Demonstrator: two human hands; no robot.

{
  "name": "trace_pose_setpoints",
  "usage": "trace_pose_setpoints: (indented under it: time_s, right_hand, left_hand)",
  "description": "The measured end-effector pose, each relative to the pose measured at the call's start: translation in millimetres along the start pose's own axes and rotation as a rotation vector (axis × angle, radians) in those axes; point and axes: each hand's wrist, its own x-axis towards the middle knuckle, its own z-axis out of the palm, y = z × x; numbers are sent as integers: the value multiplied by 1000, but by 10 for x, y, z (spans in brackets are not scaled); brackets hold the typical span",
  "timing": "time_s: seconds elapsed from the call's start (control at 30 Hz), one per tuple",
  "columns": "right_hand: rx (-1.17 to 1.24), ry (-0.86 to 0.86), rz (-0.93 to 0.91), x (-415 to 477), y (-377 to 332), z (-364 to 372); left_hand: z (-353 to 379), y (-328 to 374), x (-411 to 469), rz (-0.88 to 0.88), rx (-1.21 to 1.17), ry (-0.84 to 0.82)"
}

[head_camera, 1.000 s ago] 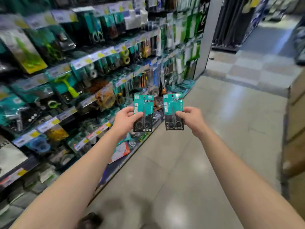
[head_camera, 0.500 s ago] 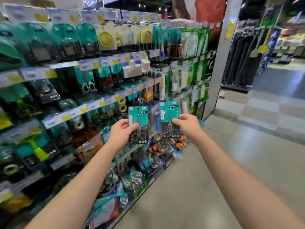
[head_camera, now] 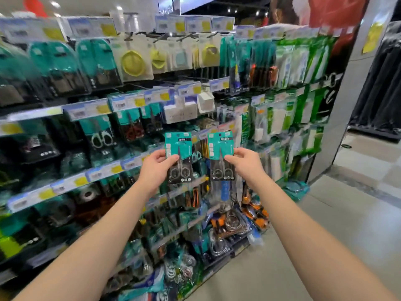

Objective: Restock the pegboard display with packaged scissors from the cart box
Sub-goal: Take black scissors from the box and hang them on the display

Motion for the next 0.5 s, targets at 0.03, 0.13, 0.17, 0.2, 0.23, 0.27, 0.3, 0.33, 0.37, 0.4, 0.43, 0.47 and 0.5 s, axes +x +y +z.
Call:
trace_pose_setpoints:
  time_s: [0.03,0.13,0.17,0.2,0.23,0.27,0.3,0.33,0.37,0.4,0.43,0.47,0.5]
  right_hand:
    - [10,-30,-6,156,6,0]
    - [9,-139,-60,605,-52,19]
    - [1,-183,-76,739,-98,35]
    - [-7,-227,-89,861,-145,58]
    - [-6,-260,-96,975,-183,90]
    - [-6,-287,-107,1080,-208,131]
    - [5,-311,-115,1181,-223,191]
    - [27,-344,-120,1276,-234,259]
    - [49,-377,-119,1345,-252,342]
    - [50,-414,-121,1400,-269,419]
    - [39,-447,-123,1444,-274,510]
    - [23,-483,-131,1478,-279,599]
    - [23,-518,-135,1491,-300,688]
  left_hand:
    - [69,15,70,-2,3,22]
    - [239,52,209,-16,-26,92]
    - [278,74,233,-26,-24,120]
    - [303,89,252,-34,-6,146]
    - [323,102,266,-44,13,167]
    - [335,113,268,-55,27,191]
    - [338,113,266,-64,32,221]
    - [335,101,258,-73,37,257]
    - [339,97,237,-80,37,293]
    - [332,89,217,-91,40,327]
    - [321,90,192,-101,46,353]
    - [304,94,165,-110,70,372]
    - [277,88,150,-115,98,391]
